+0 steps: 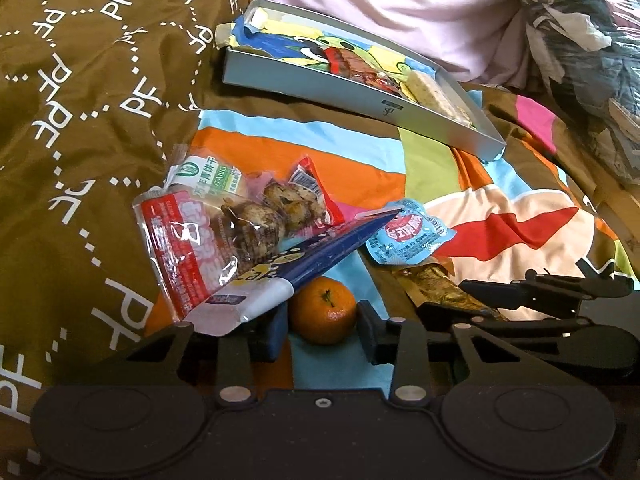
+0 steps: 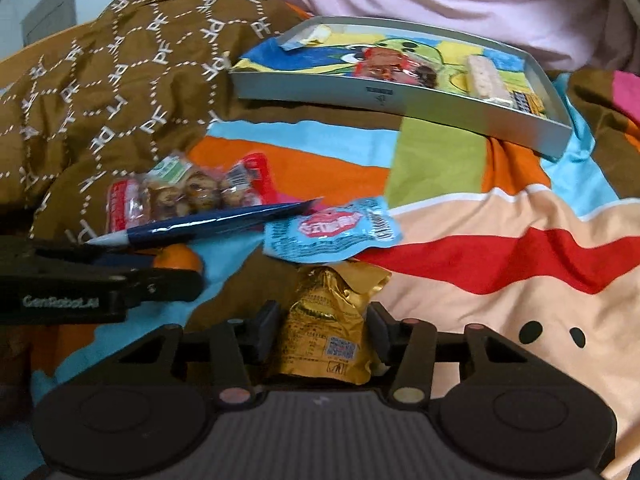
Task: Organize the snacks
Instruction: 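Grasp the mandarin orange with the left tool while the right tool grasps the gold foil pack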
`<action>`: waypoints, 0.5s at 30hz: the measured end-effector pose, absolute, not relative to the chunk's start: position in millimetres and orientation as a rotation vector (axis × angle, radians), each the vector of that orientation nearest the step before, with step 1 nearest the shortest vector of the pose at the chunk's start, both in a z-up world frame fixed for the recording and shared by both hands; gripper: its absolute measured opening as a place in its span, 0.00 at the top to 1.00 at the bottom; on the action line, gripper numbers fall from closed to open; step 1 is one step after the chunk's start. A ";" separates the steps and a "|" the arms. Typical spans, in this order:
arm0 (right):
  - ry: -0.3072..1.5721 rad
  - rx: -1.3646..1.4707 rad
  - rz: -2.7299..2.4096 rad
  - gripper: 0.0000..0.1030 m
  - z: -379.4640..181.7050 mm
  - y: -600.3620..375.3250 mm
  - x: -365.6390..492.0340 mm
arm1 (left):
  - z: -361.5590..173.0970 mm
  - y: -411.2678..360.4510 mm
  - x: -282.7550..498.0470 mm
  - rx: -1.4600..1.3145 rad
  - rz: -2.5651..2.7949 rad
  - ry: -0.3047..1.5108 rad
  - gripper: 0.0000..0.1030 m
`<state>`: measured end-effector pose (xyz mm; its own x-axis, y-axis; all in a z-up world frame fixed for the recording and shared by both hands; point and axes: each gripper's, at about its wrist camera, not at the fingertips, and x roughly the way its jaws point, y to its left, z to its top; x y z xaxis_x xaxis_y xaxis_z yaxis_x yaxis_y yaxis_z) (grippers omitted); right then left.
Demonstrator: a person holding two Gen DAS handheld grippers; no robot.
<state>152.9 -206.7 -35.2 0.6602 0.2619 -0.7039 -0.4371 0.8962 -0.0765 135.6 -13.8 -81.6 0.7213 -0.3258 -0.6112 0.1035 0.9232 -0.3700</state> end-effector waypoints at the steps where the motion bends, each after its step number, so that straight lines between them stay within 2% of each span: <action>1: 0.755 -0.245 0.400 0.46 -35.4 -206.5 153.1 | -81.6 -13.9 135.5 -0.321 -0.242 0.729 0.62; 11: 0.800 -0.177 0.395 0.42 -38.5 -210.8 158.1 | -81.6 -15.3 136.0 -0.306 -0.249 0.729 0.58; 15: 0.816 -0.143 0.394 0.45 -39.6 -212.8 159.4 | -82.0 -15.7 135.5 -0.301 -0.257 0.726 0.59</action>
